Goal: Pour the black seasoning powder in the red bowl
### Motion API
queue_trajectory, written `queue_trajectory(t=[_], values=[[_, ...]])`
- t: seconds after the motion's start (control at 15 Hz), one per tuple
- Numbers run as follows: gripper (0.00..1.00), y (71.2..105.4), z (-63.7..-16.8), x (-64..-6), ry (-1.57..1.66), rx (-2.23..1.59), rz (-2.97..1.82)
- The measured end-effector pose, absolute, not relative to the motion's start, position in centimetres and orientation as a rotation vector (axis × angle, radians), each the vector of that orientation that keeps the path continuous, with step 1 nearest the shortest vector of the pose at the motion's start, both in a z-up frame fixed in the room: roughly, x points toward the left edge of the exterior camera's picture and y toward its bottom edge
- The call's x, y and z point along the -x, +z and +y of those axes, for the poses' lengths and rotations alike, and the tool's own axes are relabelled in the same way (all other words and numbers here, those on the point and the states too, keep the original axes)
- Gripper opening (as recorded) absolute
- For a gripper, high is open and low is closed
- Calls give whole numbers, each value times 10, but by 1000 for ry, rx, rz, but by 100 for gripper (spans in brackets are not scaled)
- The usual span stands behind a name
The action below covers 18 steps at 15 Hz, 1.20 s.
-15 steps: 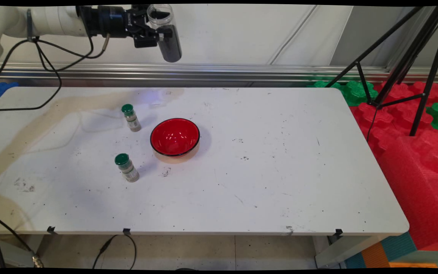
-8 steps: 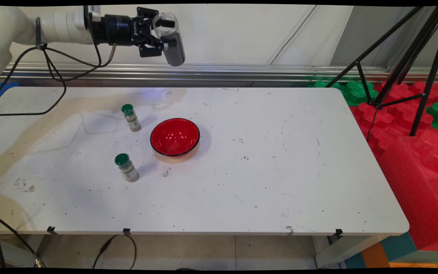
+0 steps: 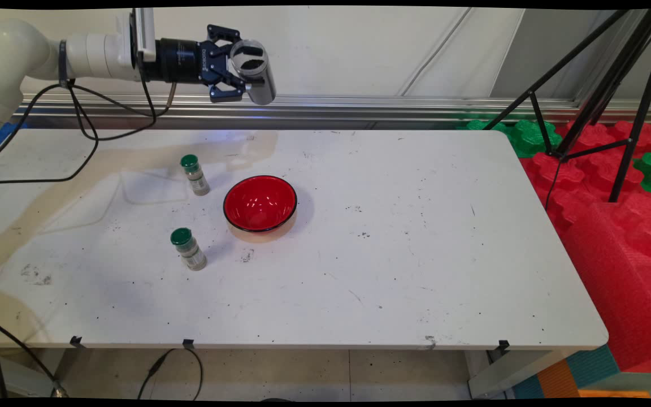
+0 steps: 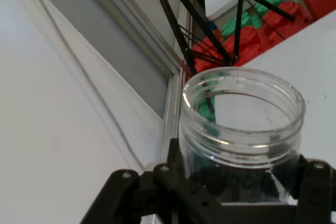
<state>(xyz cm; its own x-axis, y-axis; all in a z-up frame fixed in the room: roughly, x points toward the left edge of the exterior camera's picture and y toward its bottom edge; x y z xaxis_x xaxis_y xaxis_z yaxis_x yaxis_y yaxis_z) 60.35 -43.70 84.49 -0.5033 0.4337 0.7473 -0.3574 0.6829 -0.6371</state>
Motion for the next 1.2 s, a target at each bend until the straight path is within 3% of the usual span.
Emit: queue_trajectory(t=[1.2], values=[[0,806,-412,-590,1145,385,-1931]])
